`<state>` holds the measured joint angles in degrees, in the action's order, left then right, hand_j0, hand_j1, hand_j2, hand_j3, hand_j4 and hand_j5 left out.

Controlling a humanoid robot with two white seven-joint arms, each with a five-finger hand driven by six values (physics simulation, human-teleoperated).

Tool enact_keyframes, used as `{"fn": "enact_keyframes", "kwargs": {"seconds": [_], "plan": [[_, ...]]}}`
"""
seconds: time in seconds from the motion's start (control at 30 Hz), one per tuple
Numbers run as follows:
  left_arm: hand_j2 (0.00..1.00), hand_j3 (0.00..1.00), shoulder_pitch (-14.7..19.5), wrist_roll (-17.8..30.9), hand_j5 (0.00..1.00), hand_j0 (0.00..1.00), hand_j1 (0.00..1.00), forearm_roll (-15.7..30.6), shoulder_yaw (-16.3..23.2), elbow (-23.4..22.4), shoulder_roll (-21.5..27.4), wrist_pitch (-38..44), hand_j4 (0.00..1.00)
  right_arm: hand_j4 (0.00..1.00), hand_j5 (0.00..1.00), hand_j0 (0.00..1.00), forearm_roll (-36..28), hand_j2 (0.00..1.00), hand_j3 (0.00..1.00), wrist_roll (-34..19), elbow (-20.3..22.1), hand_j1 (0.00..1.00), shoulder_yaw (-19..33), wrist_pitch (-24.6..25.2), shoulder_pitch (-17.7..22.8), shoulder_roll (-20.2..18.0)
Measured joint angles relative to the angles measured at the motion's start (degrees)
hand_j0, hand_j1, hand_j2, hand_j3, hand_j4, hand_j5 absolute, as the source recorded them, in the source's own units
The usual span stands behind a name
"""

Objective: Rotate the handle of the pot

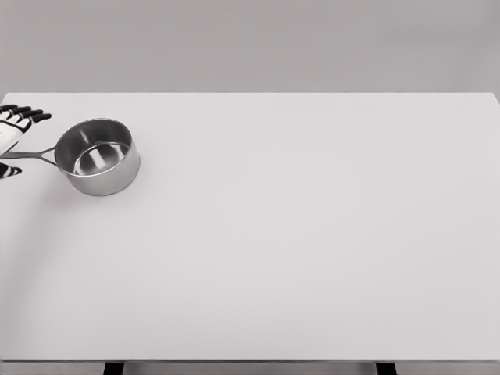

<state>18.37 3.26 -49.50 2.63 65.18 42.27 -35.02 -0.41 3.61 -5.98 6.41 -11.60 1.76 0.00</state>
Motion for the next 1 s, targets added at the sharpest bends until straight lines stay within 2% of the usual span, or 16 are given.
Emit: {"fn": "enact_keyframes", "kwargs": {"seconds": [0.17,0.5,0.7,1.0], "plan": [[1.00,1.00,1.2,0.0,1.00,1.00,1.00,-0.2,0.0,-1.4,-0.2,0.0,1.00,1.00,1.00,1.00,0.0,1.00,1.00,0.0,0.0,1.00,0.0,0.0,0.0,0.0],[1.00,1.00,5.4,0.0,1.00,1.00,1.00,-0.5,0.1,-7.7,-0.3,0.0,1.00,1.00,1.00,1.00,0.0,1.00,1.00,0.0,0.0,1.00,0.0,0.0,0.0,0.0],[1.00,1.00,5.8,0.1,1.00,1.00,1.00,-0.9,0.3,-10.1,-0.4,0.0,1.00,1.00,1.00,1.00,0.0,1.00,1.00,0.0,0.0,1.00,0.0,0.0,0.0,0.0],[1.00,1.00,5.5,0.2,1.00,1.00,1.00,-1.0,0.5,-9.8,-0.7,0.0,1.00,1.00,1.00,1.00,0.0,1.00,1.00,0.0,0.0,1.00,0.0,0.0,0.0,0.0]]}}
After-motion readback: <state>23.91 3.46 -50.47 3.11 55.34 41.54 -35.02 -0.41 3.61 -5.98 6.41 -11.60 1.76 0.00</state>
